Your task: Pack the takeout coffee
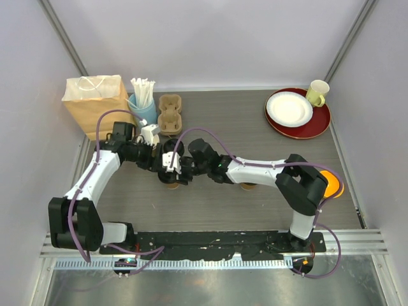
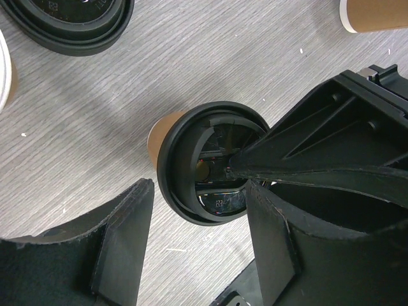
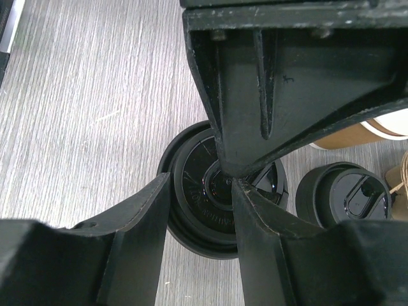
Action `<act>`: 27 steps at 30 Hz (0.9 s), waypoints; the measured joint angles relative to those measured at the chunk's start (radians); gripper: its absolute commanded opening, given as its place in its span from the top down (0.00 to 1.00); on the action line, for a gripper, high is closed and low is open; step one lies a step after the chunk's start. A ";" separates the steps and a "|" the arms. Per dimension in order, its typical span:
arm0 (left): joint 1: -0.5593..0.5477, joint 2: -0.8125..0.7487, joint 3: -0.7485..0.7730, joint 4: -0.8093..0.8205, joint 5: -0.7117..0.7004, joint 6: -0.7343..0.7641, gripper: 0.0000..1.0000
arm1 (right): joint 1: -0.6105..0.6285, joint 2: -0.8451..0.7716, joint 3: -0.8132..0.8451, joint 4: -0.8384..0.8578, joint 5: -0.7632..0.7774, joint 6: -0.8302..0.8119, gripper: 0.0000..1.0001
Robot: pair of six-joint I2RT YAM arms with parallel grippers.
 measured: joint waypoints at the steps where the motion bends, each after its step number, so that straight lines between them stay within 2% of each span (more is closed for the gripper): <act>1: -0.001 0.002 0.000 0.000 -0.002 0.000 0.37 | 0.000 0.000 -0.010 0.019 0.000 0.003 0.52; 5: -0.004 0.003 -0.001 0.000 -0.003 0.001 0.41 | 0.000 0.000 -0.034 0.072 0.003 0.021 0.51; 11: -0.010 0.023 -0.001 0.004 -0.005 0.003 0.46 | 0.000 -0.004 -0.040 0.090 0.017 0.039 0.42; 18: -0.012 0.030 -0.001 0.003 -0.011 0.004 0.47 | 0.000 -0.024 -0.030 0.039 0.039 0.071 0.27; 27: -0.013 0.030 -0.001 0.003 -0.014 0.007 0.48 | -0.005 -0.031 -0.006 -0.038 0.043 0.082 0.21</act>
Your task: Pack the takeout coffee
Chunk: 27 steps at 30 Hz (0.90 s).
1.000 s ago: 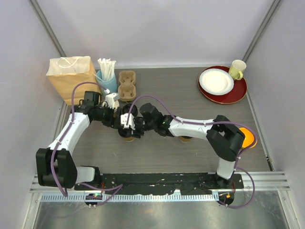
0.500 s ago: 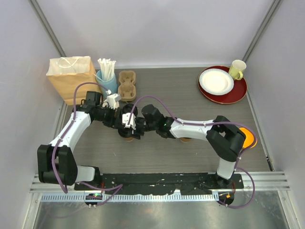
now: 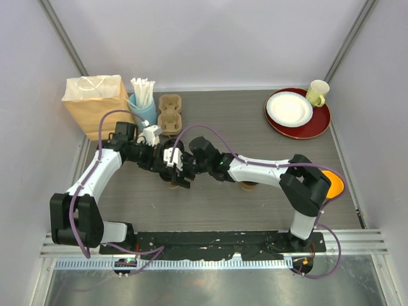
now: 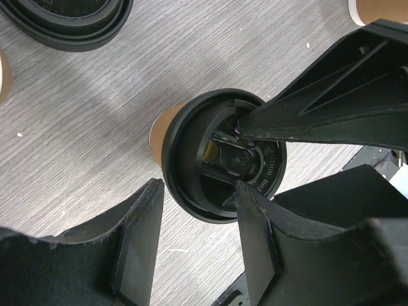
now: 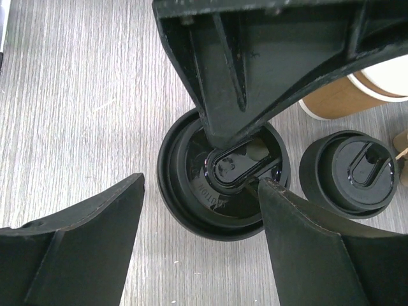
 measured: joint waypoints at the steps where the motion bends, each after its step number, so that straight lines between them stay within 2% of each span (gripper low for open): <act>1: 0.000 0.000 0.000 0.000 -0.001 0.001 0.48 | 0.000 0.000 0.009 -0.013 -0.001 -0.004 0.21; 7: 0.000 0.000 0.000 0.000 -0.008 0.002 0.48 | -0.002 -0.023 0.028 -0.072 -0.026 -0.082 0.23; 10: 0.000 0.000 0.000 0.000 -0.008 0.002 0.48 | -0.002 -0.065 0.006 -0.080 -0.027 -0.148 0.33; 11: 0.000 0.000 0.000 0.000 -0.009 0.002 0.48 | -0.002 -0.085 -0.008 -0.082 -0.026 -0.172 0.42; 13: 0.000 0.000 0.000 0.000 -0.011 0.002 0.48 | -0.002 -0.122 -0.033 -0.092 -0.023 -0.226 0.46; 18: 0.000 0.000 0.000 0.000 -0.011 0.002 0.48 | 0.037 -0.164 -0.090 -0.107 0.028 -0.349 0.47; 27: 0.000 0.000 0.000 0.000 -0.011 0.004 0.48 | 0.109 -0.120 -0.098 -0.126 0.165 -0.485 0.46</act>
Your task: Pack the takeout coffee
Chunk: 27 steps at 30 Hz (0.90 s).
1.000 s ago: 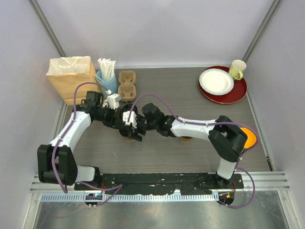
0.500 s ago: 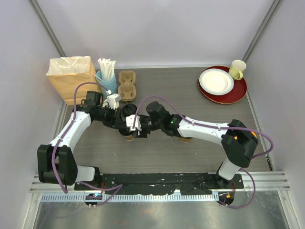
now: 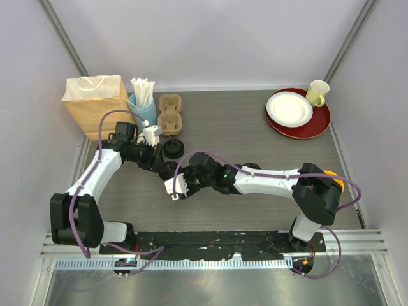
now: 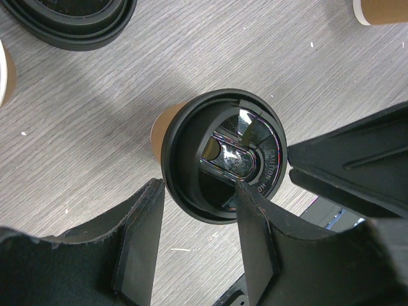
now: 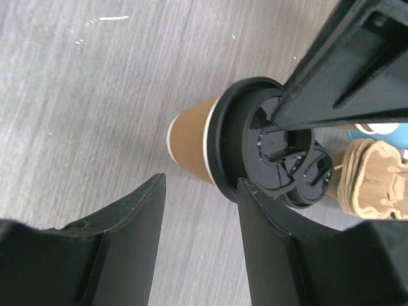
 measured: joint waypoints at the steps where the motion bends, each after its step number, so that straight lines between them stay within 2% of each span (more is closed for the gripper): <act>1: 0.000 0.000 0.000 0.000 0.000 0.000 0.48 | 0.000 0.003 0.000 0.006 0.011 -0.007 0.46; 7: 0.000 0.000 0.000 0.000 -0.002 0.005 0.49 | -0.005 0.021 0.000 0.026 0.042 -0.039 0.51; 15: 0.001 0.000 0.000 0.004 -0.012 0.015 0.51 | 0.006 0.038 0.001 0.045 0.066 -0.056 0.53; 27: 0.007 0.018 0.013 0.002 -0.021 0.022 0.54 | 0.034 0.058 -0.006 0.096 0.150 -0.076 0.64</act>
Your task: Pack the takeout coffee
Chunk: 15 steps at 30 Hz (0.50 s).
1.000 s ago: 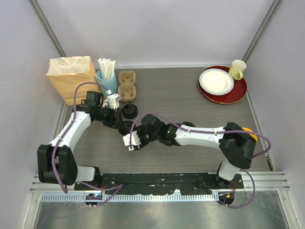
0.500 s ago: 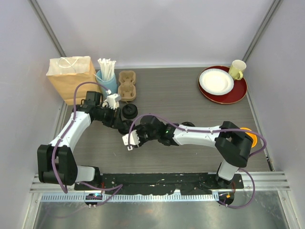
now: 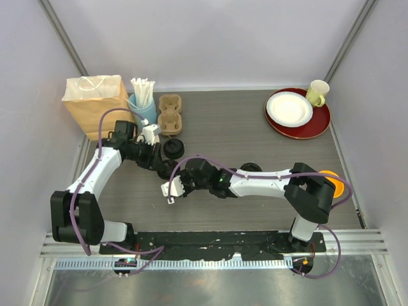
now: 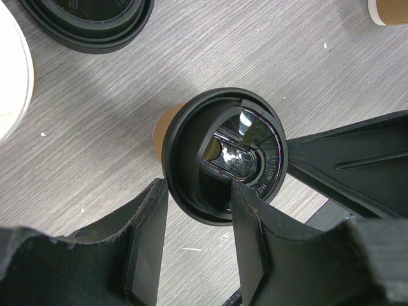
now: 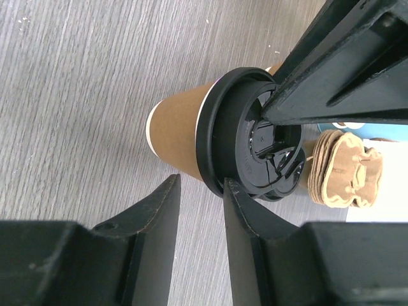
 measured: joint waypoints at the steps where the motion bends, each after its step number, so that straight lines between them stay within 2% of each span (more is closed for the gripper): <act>1: 0.000 0.003 0.003 -0.003 0.000 0.002 0.55 | 0.001 0.000 -0.002 0.005 0.004 -0.001 0.64; 3: 0.000 0.008 0.007 -0.006 0.000 0.010 0.55 | 0.003 0.002 -0.004 0.013 0.014 -0.003 0.64; 9: 0.000 0.016 0.019 -0.013 0.000 0.021 0.56 | 0.009 -0.002 -0.013 0.026 0.024 0.009 0.56; 15: -0.003 0.016 0.020 -0.018 0.010 0.025 0.56 | 0.011 -0.056 -0.022 -0.033 -0.080 0.069 0.50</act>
